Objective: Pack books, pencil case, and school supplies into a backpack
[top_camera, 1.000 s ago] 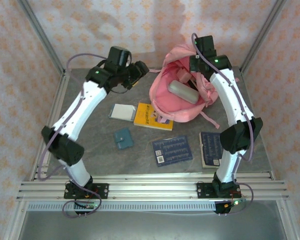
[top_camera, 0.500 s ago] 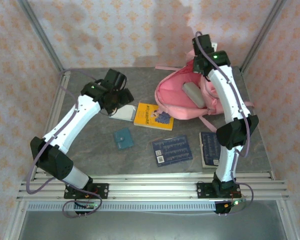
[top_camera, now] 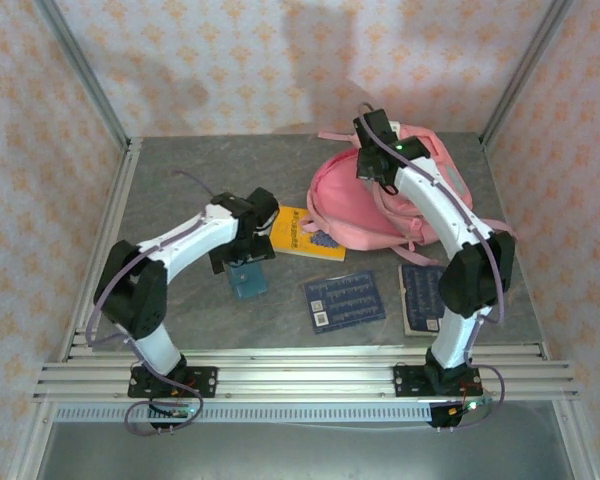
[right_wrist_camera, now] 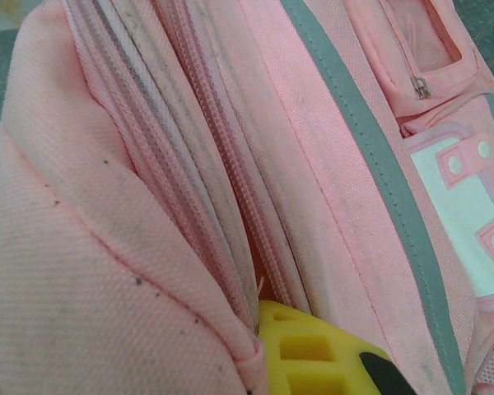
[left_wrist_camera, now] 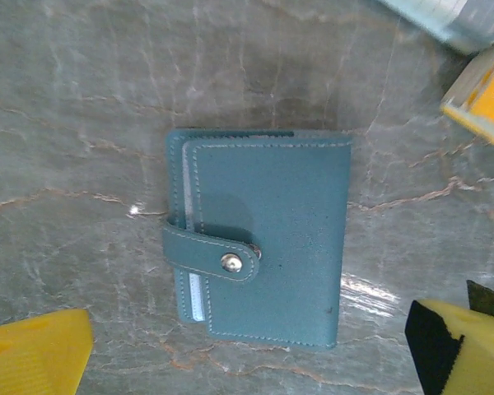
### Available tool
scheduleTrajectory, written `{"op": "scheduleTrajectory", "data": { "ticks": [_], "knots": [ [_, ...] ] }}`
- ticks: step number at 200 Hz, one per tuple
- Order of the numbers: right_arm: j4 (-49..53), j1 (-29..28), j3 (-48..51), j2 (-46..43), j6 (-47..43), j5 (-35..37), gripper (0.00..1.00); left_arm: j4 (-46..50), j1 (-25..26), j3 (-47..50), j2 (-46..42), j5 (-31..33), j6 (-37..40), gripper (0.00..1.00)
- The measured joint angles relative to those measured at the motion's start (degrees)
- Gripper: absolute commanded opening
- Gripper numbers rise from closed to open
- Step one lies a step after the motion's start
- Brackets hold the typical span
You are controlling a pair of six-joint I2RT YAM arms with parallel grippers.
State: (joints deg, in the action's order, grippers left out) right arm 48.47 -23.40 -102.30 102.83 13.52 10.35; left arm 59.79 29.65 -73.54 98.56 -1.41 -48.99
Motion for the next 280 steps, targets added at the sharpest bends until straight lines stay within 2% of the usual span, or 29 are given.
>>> {"op": "scheduleTrajectory", "data": {
  "ticks": [82,142,188,222,280],
  "knots": [
    [-5.16,0.31,6.23,-2.84,1.53,-3.02,0.00,-4.02,0.35,0.07,11.39,0.28,-1.07,0.75],
    [-5.97,0.31,6.93,-3.17,1.51,-3.39,0.00,-6.54,0.20,1.14,10.56,-0.92,-1.14,0.42],
    [-6.01,0.31,7.02,-3.26,1.51,-3.52,0.00,-8.22,0.20,2.78,8.96,-1.11,-1.49,0.38],
    [-5.97,0.31,7.02,-3.34,1.49,-3.50,0.00,-8.48,0.09,3.32,7.48,-1.40,-1.46,0.27],
    [-5.79,0.31,6.95,-3.67,1.49,-3.08,0.00,-8.13,-0.55,3.37,2.47,-3.23,-0.33,0.25]
  ]
}}
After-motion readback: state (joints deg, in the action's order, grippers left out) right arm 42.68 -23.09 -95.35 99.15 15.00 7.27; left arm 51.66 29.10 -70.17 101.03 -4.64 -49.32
